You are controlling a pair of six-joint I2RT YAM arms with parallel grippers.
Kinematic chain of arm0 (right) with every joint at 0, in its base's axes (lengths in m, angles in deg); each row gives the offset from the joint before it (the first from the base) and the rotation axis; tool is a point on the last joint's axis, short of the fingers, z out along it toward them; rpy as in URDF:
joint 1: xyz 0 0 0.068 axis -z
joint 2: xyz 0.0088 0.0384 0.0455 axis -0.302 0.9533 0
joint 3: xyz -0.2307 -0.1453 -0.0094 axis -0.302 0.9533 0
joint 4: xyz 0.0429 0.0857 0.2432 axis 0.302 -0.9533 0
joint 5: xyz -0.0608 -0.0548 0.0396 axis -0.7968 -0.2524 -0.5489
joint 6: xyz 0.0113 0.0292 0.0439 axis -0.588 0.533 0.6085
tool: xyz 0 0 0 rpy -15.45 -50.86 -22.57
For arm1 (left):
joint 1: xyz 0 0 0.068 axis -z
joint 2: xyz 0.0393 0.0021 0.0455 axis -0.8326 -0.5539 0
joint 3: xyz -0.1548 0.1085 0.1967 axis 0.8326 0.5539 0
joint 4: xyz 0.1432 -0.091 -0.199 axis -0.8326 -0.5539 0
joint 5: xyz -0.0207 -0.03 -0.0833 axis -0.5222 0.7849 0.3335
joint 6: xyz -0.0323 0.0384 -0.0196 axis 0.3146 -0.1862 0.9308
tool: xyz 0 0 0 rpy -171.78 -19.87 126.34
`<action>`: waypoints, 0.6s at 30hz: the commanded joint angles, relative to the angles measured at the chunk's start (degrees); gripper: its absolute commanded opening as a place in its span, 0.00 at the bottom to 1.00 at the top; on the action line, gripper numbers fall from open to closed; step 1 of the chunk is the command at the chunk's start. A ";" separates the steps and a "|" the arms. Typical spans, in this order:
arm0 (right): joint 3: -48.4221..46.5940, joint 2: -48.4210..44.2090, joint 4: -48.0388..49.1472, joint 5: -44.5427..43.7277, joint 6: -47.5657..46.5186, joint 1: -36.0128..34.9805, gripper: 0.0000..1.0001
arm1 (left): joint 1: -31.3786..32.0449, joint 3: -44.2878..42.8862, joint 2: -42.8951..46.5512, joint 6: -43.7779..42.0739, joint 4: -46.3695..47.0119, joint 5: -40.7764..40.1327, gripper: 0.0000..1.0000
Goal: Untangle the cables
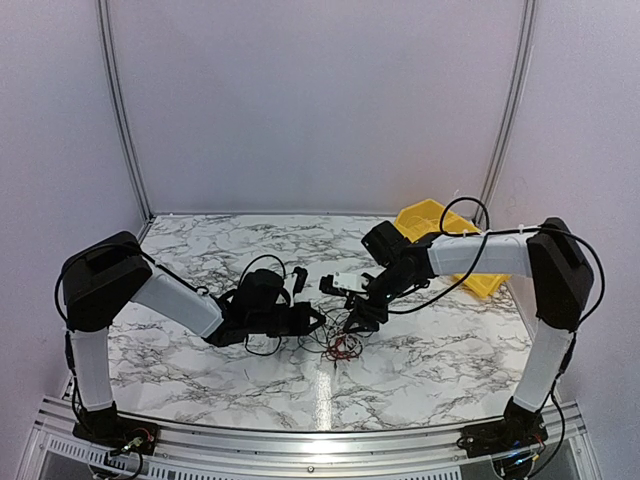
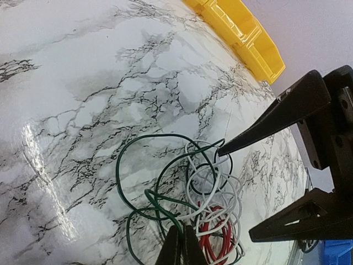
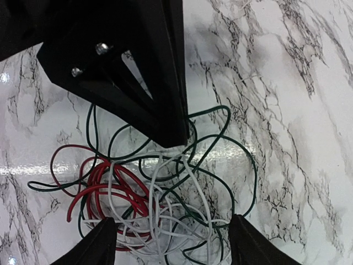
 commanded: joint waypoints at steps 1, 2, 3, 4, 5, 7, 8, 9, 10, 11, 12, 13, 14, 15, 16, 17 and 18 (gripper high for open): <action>1.62 -3.68 4.50 3.49 1.75 0.31 0.71 | -0.23 -0.69 -0.35 0.33 2.47 0.06 0.00; 1.80 -3.80 5.24 3.53 2.05 0.36 0.71 | -0.18 -0.44 -0.47 0.58 2.86 -0.12 0.00; 2.05 -3.85 6.10 3.40 2.50 0.43 0.70 | -0.17 -0.07 -0.48 0.84 3.50 -0.32 0.00; 2.31 -3.67 6.88 3.43 2.74 0.44 0.70 | -0.22 0.32 -0.44 1.22 4.34 -0.60 0.00; 2.53 -3.20 7.52 3.33 3.02 0.46 0.70 | -0.16 0.61 -0.47 1.58 5.37 -0.79 0.00; 2.58 -1.71 8.50 2.09 3.92 0.47 0.66 | -0.16 0.93 -0.39 2.04 6.83 -0.98 0.00; 2.62 -1.03 9.21 1.16 4.57 0.57 0.62 | -0.19 1.02 -0.21 2.16 7.31 -1.07 0.00; 2.79 -0.55 10.14 0.34 5.38 0.75 0.56 | -0.16 1.36 0.13 2.24 7.70 -1.28 0.00; 3.09 -0.17 11.49 -0.40 6.06 0.97 0.53 | -0.22 1.78 0.58 2.31 8.05 -1.83 0.00; 3.45 0.13 12.42 -1.02 6.56 1.16 0.49 | -0.24 2.46 1.29 2.46 8.41 -2.68 0.00; 3.82 0.35 13.11 -1.63 6.89 1.41 0.47 | -0.26 3.14 1.99 2.51 8.77 -3.60 0.00; 4.04 0.72 13.59 -1.96 7.17 1.65 0.45 | -0.33 3.91 2.89 2.51 9.04 -4.45 0.00; 4.19 1.13 13.92 -1.90 7.41 2.04 0.44 | -0.43 4.64 3.70 2.43 9.40 -5.45 0.00; 4.33 1.63 14.01 -1.54 7.65 2.24 0.44 | -0.47 5.21 4.48 2.36 9.62 -6.06 0.00; 4.27 2.53 13.83 -1.18 7.67 2.46 0.44 | -0.54 5.70 5.39 2.30 9.72 -6.46 0.00; 4.26 3.39 13.47 -0.44 7.37 2.48 0.44 | -0.60 6.03 5.85 2.19 9.81 -6.65 0.00; 4.13 4.32 13.04 0.37 7.17 2.48 0.45 | -0.71 6.17 6.13 2.17 9.83 -6.73 0.00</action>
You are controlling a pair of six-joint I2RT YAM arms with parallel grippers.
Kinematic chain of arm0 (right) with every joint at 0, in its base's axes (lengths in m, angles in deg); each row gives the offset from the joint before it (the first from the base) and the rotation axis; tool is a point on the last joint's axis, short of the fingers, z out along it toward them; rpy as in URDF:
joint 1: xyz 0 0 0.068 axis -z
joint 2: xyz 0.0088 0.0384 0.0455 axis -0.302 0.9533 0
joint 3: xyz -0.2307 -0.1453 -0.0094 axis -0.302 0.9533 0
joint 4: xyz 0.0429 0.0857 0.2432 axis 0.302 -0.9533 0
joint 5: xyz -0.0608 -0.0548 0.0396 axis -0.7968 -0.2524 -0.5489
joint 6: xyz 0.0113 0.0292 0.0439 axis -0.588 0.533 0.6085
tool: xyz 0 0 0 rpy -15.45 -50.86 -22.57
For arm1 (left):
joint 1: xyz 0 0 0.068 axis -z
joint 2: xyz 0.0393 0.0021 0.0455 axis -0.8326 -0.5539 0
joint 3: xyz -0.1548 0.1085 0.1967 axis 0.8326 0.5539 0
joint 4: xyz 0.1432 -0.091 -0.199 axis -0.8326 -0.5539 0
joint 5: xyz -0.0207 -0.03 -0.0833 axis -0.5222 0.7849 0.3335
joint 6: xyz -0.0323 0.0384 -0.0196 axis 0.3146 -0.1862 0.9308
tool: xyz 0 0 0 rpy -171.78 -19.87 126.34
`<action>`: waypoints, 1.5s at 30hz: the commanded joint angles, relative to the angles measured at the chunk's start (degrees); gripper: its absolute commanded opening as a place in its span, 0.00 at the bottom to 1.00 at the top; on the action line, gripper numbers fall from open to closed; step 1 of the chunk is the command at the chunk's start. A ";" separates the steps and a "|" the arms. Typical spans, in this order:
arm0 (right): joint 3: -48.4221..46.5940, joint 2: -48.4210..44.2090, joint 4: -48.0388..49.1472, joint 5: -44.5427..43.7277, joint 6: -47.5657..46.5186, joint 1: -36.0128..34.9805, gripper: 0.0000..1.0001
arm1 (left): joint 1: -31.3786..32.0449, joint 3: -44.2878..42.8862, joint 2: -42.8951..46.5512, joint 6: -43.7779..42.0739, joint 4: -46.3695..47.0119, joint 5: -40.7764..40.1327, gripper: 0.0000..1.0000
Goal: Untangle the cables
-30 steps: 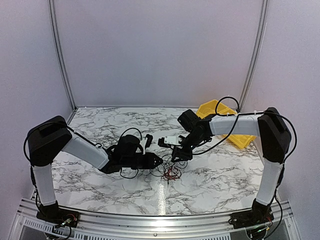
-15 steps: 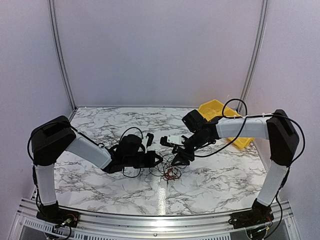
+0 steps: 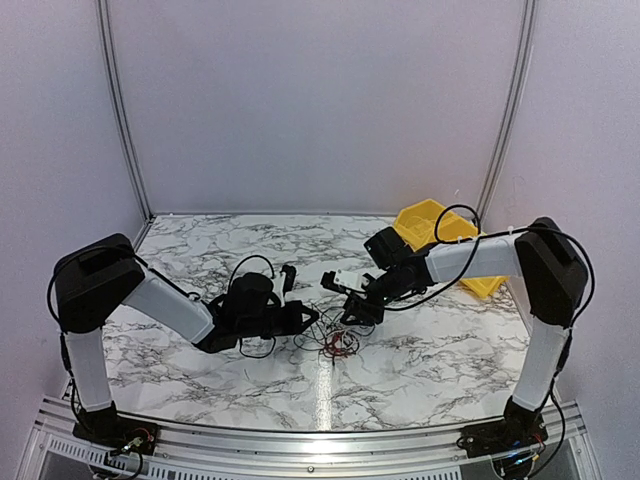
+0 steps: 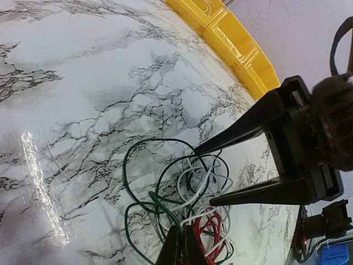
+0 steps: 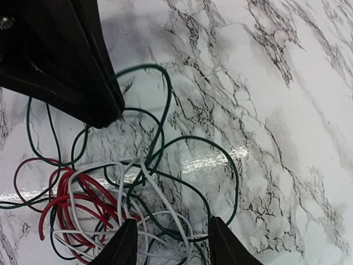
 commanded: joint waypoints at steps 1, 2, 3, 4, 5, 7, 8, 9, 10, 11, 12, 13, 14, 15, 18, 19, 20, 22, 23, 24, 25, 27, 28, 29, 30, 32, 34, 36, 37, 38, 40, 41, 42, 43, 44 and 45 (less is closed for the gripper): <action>-0.37 4.16 1.11 1.23 1.26 0.78 0.45 | -0.65 1.46 4.28 -0.11 3.21 -2.83 0.00; -0.82 5.18 0.59 1.46 1.29 0.79 0.45 | -0.66 1.64 4.42 -0.18 3.23 -2.76 0.00; -1.27 6.27 0.11 1.40 1.38 0.84 0.45 | -0.66 1.76 4.59 -0.17 3.28 -2.75 0.00; -1.59 7.01 -0.07 0.88 1.38 0.79 0.44 | -0.70 1.97 4.87 -0.26 3.32 -2.87 0.00; -1.82 7.63 -0.17 0.38 1.52 0.78 0.43 | -0.71 2.26 5.22 -0.33 3.32 -3.10 0.00; -2.17 8.34 -0.26 -0.63 1.60 0.89 0.42 | -0.85 3.17 6.55 -0.46 3.32 -3.77 0.00; -2.28 8.53 -0.24 -1.14 1.73 0.93 0.41 | -0.99 3.98 7.62 -0.58 3.32 -4.02 0.00; -2.38 8.66 -0.20 -1.63 1.93 1.07 0.41 | -1.12 4.61 8.89 -0.99 3.32 -4.08 0.00; -2.45 8.76 -0.20 -1.97 2.18 1.27 0.40 | -1.34 5.35 10.42 -1.70 3.26 -4.07 0.00; -2.52 8.71 -0.12 -2.07 2.38 1.65 0.40 | -1.47 6.22 12.34 -2.44 3.13 -4.36 0.00; -2.55 8.71 -0.11 -2.05 2.62 2.03 0.40 | -1.73 6.98 14.25 -3.15 2.70 -4.91 0.00; -2.61 8.76 -0.17 -1.99 2.83 2.46 0.39 | -1.96 7.63 16.65 -3.91 1.82 -5.54 0.00; -2.72 8.86 -0.24 -1.92 3.06 2.91 0.39 | -2.17 7.98 19.06 -5.08 0.42 -6.09 0.00; -2.89 8.98 -0.40 -1.73 3.13 3.29 0.38 | -2.31 7.97 21.67 -6.42 -2.37 -7.81 0.00; -3.24 9.60 -0.95 -1.29 3.44 4.42 0.38 | -2.27 7.15 29.65 -12.16 -8.95 -12.27 0.00; -3.38 9.83 -1.17 -1.14 3.49 4.68 0.38 | -2.24 6.71 32.16 -13.89 -10.82 -13.46 0.00; -3.59 10.08 -1.35 -1.06 3.54 4.83 0.37 | -2.27 6.20 34.61 -15.54 -13.02 -14.53 0.00; -3.90 10.47 -1.81 -0.94 3.74 5.02 0.37 | -2.33 4.85 40.23 -18.84 -17.43 -16.56 0.00; -4.02 10.59 -1.94 -0.79 3.83 5.07 0.37 | -2.26 4.13 42.45 -20.24 -19.54 -17.73 0.00; -4.02 10.74 -1.95 -0.81 3.91 5.13 0.37 | -2.20 3.62 44.77 -21.68 -21.26 -18.89 0.00; -4.09 10.88 -1.96 -0.87 3.98 5.21 0.37 | -2.24 3.13 46.85 -22.97 -22.91 -20.22 0.00; -4.30 11.17 -2.16 -1.01 3.99 5.17 0.36 | -2.24 2.47 50.97 -25.04 -25.28 -22.78 0.00; -4.45 11.41 -2.32 -1.16 3.91 5.18 0.36 | -2.23 2.17 52.66 -25.83 -26.25 -23.94 0.00; -4.59 11.67 -2.50 -1.21 3.96 5.24 0.36 | -2.24 2.04 54.31 -26.76 -27.01 -24.95 0.00; -4.77 11.83 -2.63 -1.19 4.00 5.27 0.36 | -2.22 1.99 55.66 -27.35 -27.68 -26.04 0.00; -4.92 12.10 -2.87 -1.26 4.06 5.31 0.36 | -2.22 1.84 57.77 -28.45 -29.15 -27.72 0.00; -4.98 12.16 -2.92 -1.21 4.20 5.30 0.36 | -2.23 1.86 59.01 -29.45 -30.34 -29.15 0.00; -5.06 12.07 -3.01 -1.19 4.28 5.27 0.36 | -2.19 2.44 59.56 -29.67 -30.82 -30.35 0.00; -5.03 11.99 -3.09 -1.20 4.25 5.26 0.36 | -2.23 2.75 59.59 -29.49 -30.88 -30.56 0.00; -5.08 11.86 -3.10 -1.26 4.24 5.26 0.36 | -2.23 3.21 59.61 -29.12 -30.87 -30.60 0.00; -5.16 11.54 -3.14 -1.35 4.25 5.26 0.36 | -2.22 3.88 58.89 -28.52 -30.87 -30.40 0.00; -5.22 11.17 -3.25 -1.30 4.13 5.26 0.36 | -2.23 4.31 58.34 -28.06 -30.87 -30.24 0.00; -5.26 10.55 -3.41 -1.12 4.00 5.30 0.36 | -2.24 4.78 57.78 -27.36 -30.87 -30.04 0.00; -5.20 9.68 -3.52 -0.76 3.71 5.26 0.36 | -2.23 5.36 57.14 -26.58 -30.82 -29.59 0.00; -5.10 7.97 -3.60 -0.46 3.10 5.26 0.36 | -2.17 5.94 56.07 -25.81 -30.67 -29.33 0.00; -5.01 6.44 -3.86 -0.02 2.10 5.23 0.37 | -2.17 6.58 55.12 -25.16 -30.54 -28.85 0.00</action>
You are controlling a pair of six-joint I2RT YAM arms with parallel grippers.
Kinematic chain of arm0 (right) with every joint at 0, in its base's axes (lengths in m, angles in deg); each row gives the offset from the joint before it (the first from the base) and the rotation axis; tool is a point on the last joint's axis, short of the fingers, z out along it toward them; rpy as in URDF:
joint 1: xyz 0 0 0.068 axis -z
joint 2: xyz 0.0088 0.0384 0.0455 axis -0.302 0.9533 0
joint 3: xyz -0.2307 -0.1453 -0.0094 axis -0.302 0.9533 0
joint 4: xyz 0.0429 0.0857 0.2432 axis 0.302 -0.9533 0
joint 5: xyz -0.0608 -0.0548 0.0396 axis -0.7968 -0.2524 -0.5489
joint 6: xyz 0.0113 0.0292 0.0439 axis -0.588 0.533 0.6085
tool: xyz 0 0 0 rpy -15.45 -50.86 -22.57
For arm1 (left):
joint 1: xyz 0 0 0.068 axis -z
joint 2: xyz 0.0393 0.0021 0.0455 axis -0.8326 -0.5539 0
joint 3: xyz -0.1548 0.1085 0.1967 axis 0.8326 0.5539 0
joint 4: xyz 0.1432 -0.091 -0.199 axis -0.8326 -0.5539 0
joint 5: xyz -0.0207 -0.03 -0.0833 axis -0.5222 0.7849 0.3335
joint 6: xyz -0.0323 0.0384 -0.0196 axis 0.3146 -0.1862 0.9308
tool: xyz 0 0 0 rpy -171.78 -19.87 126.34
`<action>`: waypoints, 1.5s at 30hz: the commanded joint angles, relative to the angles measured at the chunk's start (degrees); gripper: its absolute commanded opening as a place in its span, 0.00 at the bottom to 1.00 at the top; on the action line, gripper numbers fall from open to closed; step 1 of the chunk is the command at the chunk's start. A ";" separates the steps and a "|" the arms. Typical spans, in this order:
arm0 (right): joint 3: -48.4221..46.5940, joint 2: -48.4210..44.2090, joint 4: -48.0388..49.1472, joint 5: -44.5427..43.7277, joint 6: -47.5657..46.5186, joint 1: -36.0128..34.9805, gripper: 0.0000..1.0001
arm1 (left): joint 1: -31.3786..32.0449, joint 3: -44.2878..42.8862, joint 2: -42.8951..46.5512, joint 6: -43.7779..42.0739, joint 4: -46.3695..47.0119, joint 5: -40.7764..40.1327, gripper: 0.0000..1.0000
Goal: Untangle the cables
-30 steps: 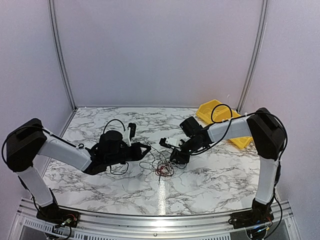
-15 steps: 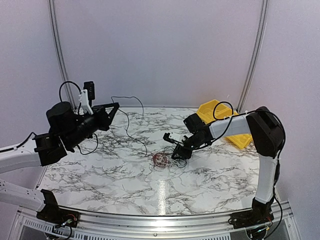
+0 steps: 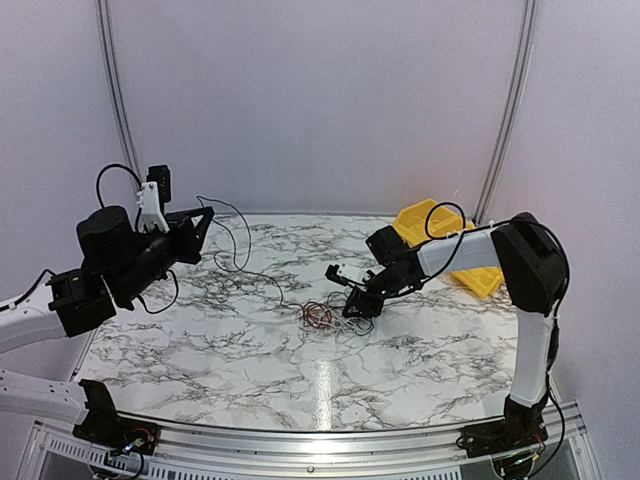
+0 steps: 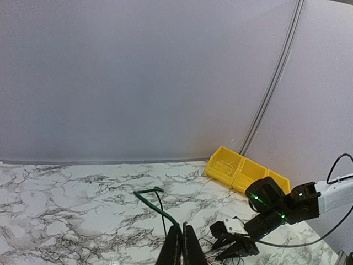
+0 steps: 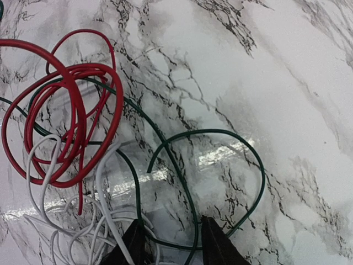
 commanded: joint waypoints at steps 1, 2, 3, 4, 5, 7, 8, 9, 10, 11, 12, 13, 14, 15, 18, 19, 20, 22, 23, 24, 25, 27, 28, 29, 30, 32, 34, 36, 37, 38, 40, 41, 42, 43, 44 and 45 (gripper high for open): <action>0.39 -4.03 -5.37 -0.54 -1.96 0.37 0.38 | -0.11 3.06 -3.78 2.66 -1.05 0.55 0.00; 0.61 -6.00 -5.55 -0.21 -3.14 0.26 0.40 | -0.12 3.94 -4.81 3.68 -0.59 0.95 0.00; 0.94 -7.77 -5.45 -0.03 -4.01 0.19 0.44 | -0.09 5.03 -5.69 4.63 0.40 1.37 0.00; 1.32 -9.62 -5.41 0.40 -4.66 0.07 0.47 | -0.11 6.28 -6.55 5.56 2.03 1.67 0.00; 1.53 -11.14 -5.59 1.38 -5.55 -0.21 0.52 | -0.02 7.46 -7.39 6.51 3.24 1.89 0.00; 1.30 -13.10 -6.76 2.91 -7.49 -1.26 0.59 | -0.05 9.37 -9.02 8.14 5.29 1.78 0.00; 0.91 -13.63 -7.24 3.08 -8.17 -2.09 0.60 | -0.03 10.13 -9.77 8.69 6.05 1.64 0.00; 0.43 -14.00 -7.42 2.96 -8.69 -3.15 0.61 | -0.02 10.77 -10.41 9.21 6.69 1.45 0.00; -0.01 -14.00 -7.35 2.66 -8.94 -4.21 0.62 | -0.03 11.21 -10.95 9.68 7.23 1.23 0.00; -0.64 -13.72 -7.23 2.37 -9.02 -5.49 0.63 | -0.05 11.67 -11.41 10.09 7.70 1.17 0.00; -1.38 -13.03 -7.07 2.04 -9.08 -6.50 0.63 | -0.02 12.05 -11.81 10.54 8.13 1.07 0.00; -2.34 -12.10 -7.07 1.87 -9.03 -7.40 0.63 | -0.05 12.44 -12.09 11.00 8.52 1.06 0.00; -3.62 -10.66 -7.07 1.49 -8.91 -8.21 0.63 | -0.05 13.01 -12.31 11.38 8.95 1.04 0.00; -4.92 -8.61 -7.10 0.82 -8.55 -9.01 0.63 | -0.01 13.42 -12.43 11.82 9.31 0.98 0.00; -7.40 -5.04 -3.13 -4.44 -5.92 -11.21 0.62 | -0.05 14.64 -12.05 12.77 10.05 0.57 0.00; -7.94 -4.21 -1.83 -4.87 -5.28 -11.69 0.61 | -0.01 15.10 -11.70 13.19 10.20 0.46 0.00; -8.63 -3.18 -1.02 -4.87 -4.74 -12.09 0.61 | -0.05 15.63 -11.31 13.50 10.29 0.30 0.00; -10.77 -1.03 -0.98 -4.83 -4.18 -12.84 0.59 | 0.01 16.45 -10.26 13.88 10.30 0.14 0.00; -11.94 0.15 -1.43 -4.66 -3.92 -13.05 0.58 | -0.05 16.83 -9.68 14.05 10.30 -0.06 0.00; -13.03 1.26 -1.95 -4.31 -3.74 -13.15 0.57 | -0.04 17.15 -9.11 14.11 10.31 -0.23 0.00; -13.76 2.29 -2.25 -3.82 -3.36 -13.17 0.57 | -0.05 17.47 -8.52 14.07 10.31 -0.48 0.00; -14.67 3.95 -2.57 -3.62 -2.50 -13.28 0.57 | 0.01 17.80 -7.36 13.44 10.18 -0.98 0.00; -14.90 4.72 -2.98 -3.65 -2.35 -13.30 0.57 | -0.04 17.67 -6.69 12.56 10.15 -1.04 0.00; -14.90 5.42 -3.43 -3.79 -2.32 -13.29 0.57 | -0.04 17.48 -5.86 11.66 9.74 -1.30 0.00; -14.63 6.00 -3.66 -4.28 -2.30 -13.30 0.57 | 0.00 16.78 -4.88 10.77 9.10 -1.58 0.00; -13.23 6.74 -3.10 -6.32 -1.73 -13.30 0.56 | -0.05 14.56 -3.07 8.65 6.77 -2.29 0.00; -11.22 6.93 -2.23 -8.14 -1.53 -13.30 0.54 | -0.05 10.60 -1.87 5.98 2.42 -1.88 0.00; -9.82 7.10 -2.13 -9.45 -1.50 -13.15 0.50 | -0.04 4.75 -1.53 2.82 -2.58 -0.99 0.00; -9.38 7.19 -2.21 -9.74 -1.48 -13.02 0.48 | -0.01 1.45 -1.66 0.69 -5.81 -0.91 0.00; -9.11 7.28 -2.30 -9.82 -1.30 -12.64 0.46 | 0.03 -2.36 -1.97 -1.32 -8.84 -0.84 0.00; -9.33 7.58 -2.61 -9.36 -0.90 -11.56 0.44 | -0.01 -9.53 -2.61 -5.25 -14.27 -0.58 0.00; -9.65 7.81 -2.81 -9.33 -0.65 -10.97 0.43 | -0.03 -13.01 -2.87 -7.05 -16.76 -0.53 0.00; -10.06 8.09 -3.11 -9.35 -0.43 -10.32 0.42 | -0.04 -16.31 -3.06 -8.74 -18.91 -0.48 0.00; -10.44 8.40 -3.51 -9.31 -0.31 -9.72 0.41 | 0.00 -19.88 -3.30 -10.29 -20.78 -0.45 0.00; -10.61 8.60 -3.69 -9.28 -0.13 -9.10 0.40 | -0.05 -23.29 -3.57 -11.90 -22.54 -0.48 0.00; -10.63 8.69 -3.83 -9.02 0.08 -8.50 0.40 | -0.01 -27.08 -4.03 -13.22 -24.27 -0.65 0.00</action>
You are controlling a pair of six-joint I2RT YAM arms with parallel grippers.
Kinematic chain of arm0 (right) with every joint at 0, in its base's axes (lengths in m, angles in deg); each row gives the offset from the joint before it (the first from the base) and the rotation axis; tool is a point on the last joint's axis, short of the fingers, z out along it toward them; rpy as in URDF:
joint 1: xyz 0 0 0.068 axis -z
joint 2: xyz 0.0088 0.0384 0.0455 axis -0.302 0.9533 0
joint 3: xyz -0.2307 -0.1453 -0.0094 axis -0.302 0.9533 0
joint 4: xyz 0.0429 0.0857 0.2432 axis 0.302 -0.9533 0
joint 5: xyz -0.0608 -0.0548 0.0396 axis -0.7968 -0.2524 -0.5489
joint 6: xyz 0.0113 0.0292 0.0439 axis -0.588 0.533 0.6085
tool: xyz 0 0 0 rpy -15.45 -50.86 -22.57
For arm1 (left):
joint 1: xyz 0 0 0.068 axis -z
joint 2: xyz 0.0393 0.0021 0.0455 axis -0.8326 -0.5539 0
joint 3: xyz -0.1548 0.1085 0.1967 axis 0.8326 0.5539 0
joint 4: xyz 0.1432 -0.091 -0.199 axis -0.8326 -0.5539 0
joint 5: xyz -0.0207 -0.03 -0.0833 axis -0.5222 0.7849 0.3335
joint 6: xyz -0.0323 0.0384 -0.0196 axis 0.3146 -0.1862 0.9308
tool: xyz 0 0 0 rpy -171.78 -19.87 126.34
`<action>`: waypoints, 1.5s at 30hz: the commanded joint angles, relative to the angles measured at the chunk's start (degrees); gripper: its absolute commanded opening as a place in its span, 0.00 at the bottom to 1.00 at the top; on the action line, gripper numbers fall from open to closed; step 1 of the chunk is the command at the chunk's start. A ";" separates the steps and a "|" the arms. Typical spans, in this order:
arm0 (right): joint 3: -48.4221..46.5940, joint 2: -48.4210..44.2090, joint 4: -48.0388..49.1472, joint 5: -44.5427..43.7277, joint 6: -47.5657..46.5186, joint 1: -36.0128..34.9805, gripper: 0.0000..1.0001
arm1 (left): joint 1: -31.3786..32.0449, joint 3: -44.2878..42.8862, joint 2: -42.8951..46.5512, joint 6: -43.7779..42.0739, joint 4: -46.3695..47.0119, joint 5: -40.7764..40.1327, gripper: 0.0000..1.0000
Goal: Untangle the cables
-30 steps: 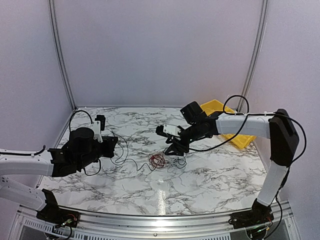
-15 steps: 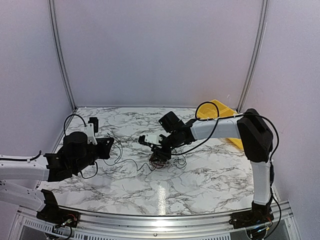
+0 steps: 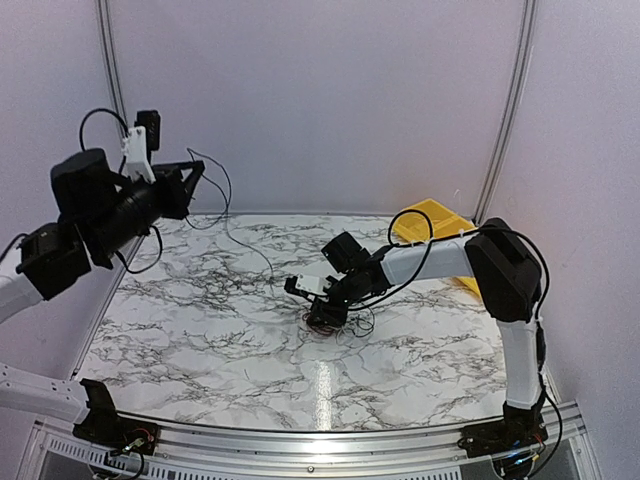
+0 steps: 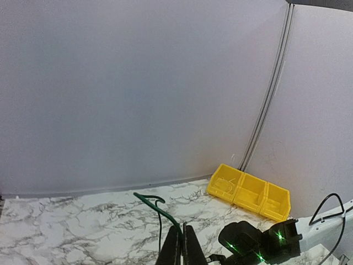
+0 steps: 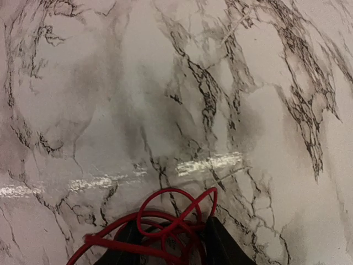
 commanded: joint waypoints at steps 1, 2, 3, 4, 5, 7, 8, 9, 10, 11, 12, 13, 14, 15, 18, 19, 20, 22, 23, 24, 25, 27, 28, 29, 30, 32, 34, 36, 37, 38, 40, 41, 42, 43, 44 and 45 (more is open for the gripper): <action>-0.19 2.33 -2.60 -2.22 1.79 3.89 0.40 | 0.00 -14.68 -1.15 -10.53 -12.38 -0.14 0.00; -0.23 2.49 -2.80 -1.64 2.05 4.43 0.40 | 0.03 -19.18 -1.70 -11.63 -13.78 -0.26 0.00; -0.33 2.66 -3.06 -1.07 2.37 5.05 0.40 | -0.02 -22.66 -2.25 -12.82 -14.98 -0.32 0.00; -0.50 2.89 -3.39 -0.50 2.86 5.55 0.42 | -0.03 -25.82 -3.03 -14.44 -16.28 -0.40 0.00; -0.69 3.08 -3.79 0.02 3.18 5.99 0.44 | -0.05 -28.64 -3.58 -15.64 -17.06 -0.48 0.00; -1.36 3.43 -4.70 0.93 3.37 6.72 0.45 | -0.01 -33.15 -4.65 -17.07 -17.75 -1.03 0.00; -1.49 3.42 -4.94 1.07 3.43 6.91 0.46 | -0.04 -34.71 -5.07 -17.57 -17.87 -1.30 0.00; -1.43 3.30 -4.98 1.13 3.53 7.10 0.46 | -0.05 -35.64 -5.45 -18.02 -17.84 -1.45 0.00; -1.42 3.05 -4.97 1.29 3.54 7.21 0.46 | 0.02 -36.12 -5.79 -18.23 -17.80 -1.55 0.00; -1.42 2.60 -4.92 1.41 3.60 7.28 0.46 | -0.03 -36.15 -6.15 -18.34 -17.80 -1.45 0.00; -1.29 2.06 -4.85 1.51 3.62 7.37 0.46 | -0.05 -35.87 -6.48 -18.16 -17.80 -1.13 0.00; -1.32 1.34 -4.89 1.53 3.71 7.39 0.46 | -0.03 -35.25 -6.69 -17.81 -17.73 -0.70 0.00; -1.39 0.54 -5.02 1.51 3.71 7.39 0.46 | -0.05 -34.36 -6.95 -17.27 -17.67 -0.28 0.00; -1.41 -0.28 -5.11 1.53 3.64 7.43 0.46 | -0.01 -33.37 -7.13 -16.73 -17.51 0.24 0.00; -1.33 -3.42 -5.64 1.21 3.07 7.52 0.47 | -0.04 -28.54 -7.59 -14.86 -16.31 1.89 0.00; -1.29 -4.58 -5.85 1.10 2.67 7.51 0.47 | -0.05 -26.80 -7.84 -14.38 -15.59 2.66 0.00; -1.25 -5.79 -6.13 1.09 2.17 7.63 0.48 | -0.03 -25.27 -8.20 -13.93 -14.80 3.52 0.00; -1.36 -8.45 -6.82 0.75 0.83 7.60 0.49 | -0.04 -22.53 -9.32 -13.52 -13.30 6.17 0.00; -1.52 -10.18 -6.99 0.22 0.10 7.64 0.49 | -0.01 -21.55 -10.21 -13.41 -12.75 7.94 0.00; -1.63 -11.86 -7.01 -0.35 -0.56 7.70 0.50 | -0.03 -20.83 -11.24 -13.47 -12.32 9.59 0.00; -1.67 -13.62 -6.90 -0.75 -1.19 7.68 0.51 | -0.05 -20.34 -12.31 -13.56 -12.01 11.06 0.00; -1.85 -17.32 -7.29 -0.55 -2.17 7.69 0.54 | -0.02 -20.00 -15.27 -14.07 -11.59 12.96 0.00; -1.93 -18.61 -7.72 0.06 -2.66 7.68 0.55 | -0.09 -19.88 -16.48 -14.24 -11.39 13.38 0.00; -2.02 -19.73 -8.37 0.74 -3.10 7.68 0.56 | -0.18 -19.69 -17.73 -14.45 -10.99 13.71 0.00; -2.03 -20.66 -9.03 1.83 -3.41 7.73 0.56 | -0.17 -19.36 -18.71 -14.66 -10.26 14.18 0.00; -2.16 -22.03 -10.27 3.57 -3.64 7.63 0.56 | -0.34 -17.76 -20.41 -14.62 -8.07 15.66 0.00; -2.36 -22.93 -11.19 5.40 -3.53 7.62 0.56 | -0.69 -15.34 -21.52 -13.95 -4.99 17.82 0.00; -2.87 -23.29 -11.73 6.47 -3.50 7.44 0.56 | -1.07 -12.49 -22.20 -13.19 -1.00 20.37 0.00; -3.24 -23.31 -11.75 6.61 -3.35 7.37 0.56 | -1.41 -10.37 -22.28 -12.75 0.82 21.36 0.00; -3.73 -23.31 -11.58 6.58 -3.09 7.31 0.55 | -2.01 -8.97 -22.38 -11.05 2.59 22.53 0.00; -4.90 -23.12 -10.88 6.89 -2.42 7.19 0.55 | -3.65 -5.64 -22.08 -7.32 6.23 26.16 0.00; -5.62 -22.95 -10.61 7.14 -2.16 7.18 0.54 | -4.54 -3.64 -21.66 -5.45 8.39 27.35 0.00; -6.56 -22.65 -10.42 7.60 -2.06 7.10 0.54 | -5.58 -1.66 -21.23 -3.00 10.26 28.38 0.00; -7.40 -22.27 -10.44 8.34 -2.04 6.95 0.54 | -6.07 -0.22 -20.87 -1.94 11.60 29.12 0.00; -8.27 -21.88 -10.31 8.74 -1.95 6.71 0.54 | -6.19 0.87 -20.79 -1.72 12.42 29.76 0.00; -9.18 -21.44 -10.41 8.73 -1.88 6.31 0.53 | -6.20 1.55 -20.85 -1.54 12.90 30.49 0.00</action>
